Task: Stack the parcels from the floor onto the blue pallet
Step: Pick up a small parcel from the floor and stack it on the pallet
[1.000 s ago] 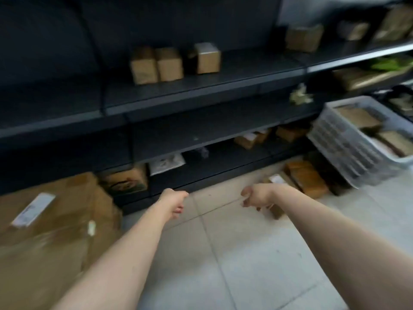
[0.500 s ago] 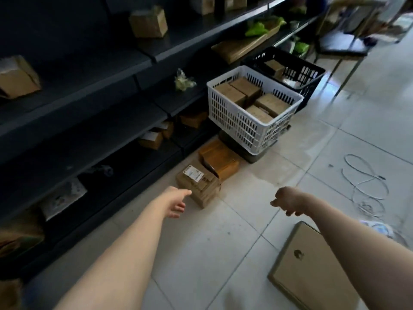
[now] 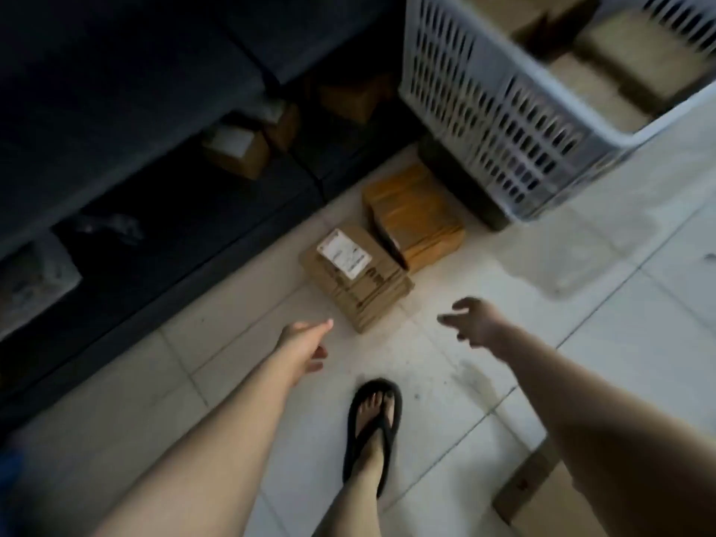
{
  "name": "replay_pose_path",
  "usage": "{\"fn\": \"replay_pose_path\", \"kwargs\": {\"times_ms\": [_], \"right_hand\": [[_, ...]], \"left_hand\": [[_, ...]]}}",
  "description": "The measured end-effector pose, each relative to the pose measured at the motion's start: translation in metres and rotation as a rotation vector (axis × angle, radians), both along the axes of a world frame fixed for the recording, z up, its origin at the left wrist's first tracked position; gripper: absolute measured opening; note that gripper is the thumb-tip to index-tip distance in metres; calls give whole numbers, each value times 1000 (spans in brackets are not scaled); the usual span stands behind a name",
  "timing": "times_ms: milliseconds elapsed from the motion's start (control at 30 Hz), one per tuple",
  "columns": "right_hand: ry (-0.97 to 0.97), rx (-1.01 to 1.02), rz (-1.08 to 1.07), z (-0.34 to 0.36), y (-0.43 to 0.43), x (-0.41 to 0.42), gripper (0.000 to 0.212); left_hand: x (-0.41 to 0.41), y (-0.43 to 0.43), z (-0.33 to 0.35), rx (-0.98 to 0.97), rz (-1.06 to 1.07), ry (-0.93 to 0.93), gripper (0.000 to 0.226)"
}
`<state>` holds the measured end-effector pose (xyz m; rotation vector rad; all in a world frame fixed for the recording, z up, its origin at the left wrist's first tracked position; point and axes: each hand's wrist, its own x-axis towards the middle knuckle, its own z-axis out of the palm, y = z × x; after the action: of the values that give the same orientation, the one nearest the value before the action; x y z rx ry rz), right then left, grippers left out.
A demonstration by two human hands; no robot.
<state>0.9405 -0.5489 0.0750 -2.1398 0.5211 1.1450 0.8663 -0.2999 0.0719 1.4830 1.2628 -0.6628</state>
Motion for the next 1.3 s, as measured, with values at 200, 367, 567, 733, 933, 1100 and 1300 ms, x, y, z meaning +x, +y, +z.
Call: {"fn": "replay_pose_path", "kwargs": {"times_ms": [200,367,567,733,933,1100,1300], "right_hand": [[-2,75,-357,-170,37,57,68],[106,279,-511,-253,52,78,68],[90,417,-488,-245,55,74,66],[148,407,-361,-152,69,57,69],[215,321,34,-22,146,10,58],[340,271,413,35,224,-81,70],[475,253,537,49,301,-247,66]], "left_hand": [[48,9,-164,-22,230,1,58],[76,-1,-252,-132,395,-82,98],[71,-10,-246,-242,454,-170,66],[19,1,-154,-303,593,-166,64],[-70,46,-28,-152,810,-186,51],[-185,115,50,-10,888,-191,52],[-346,179,82,43,989,-132,50]]}}
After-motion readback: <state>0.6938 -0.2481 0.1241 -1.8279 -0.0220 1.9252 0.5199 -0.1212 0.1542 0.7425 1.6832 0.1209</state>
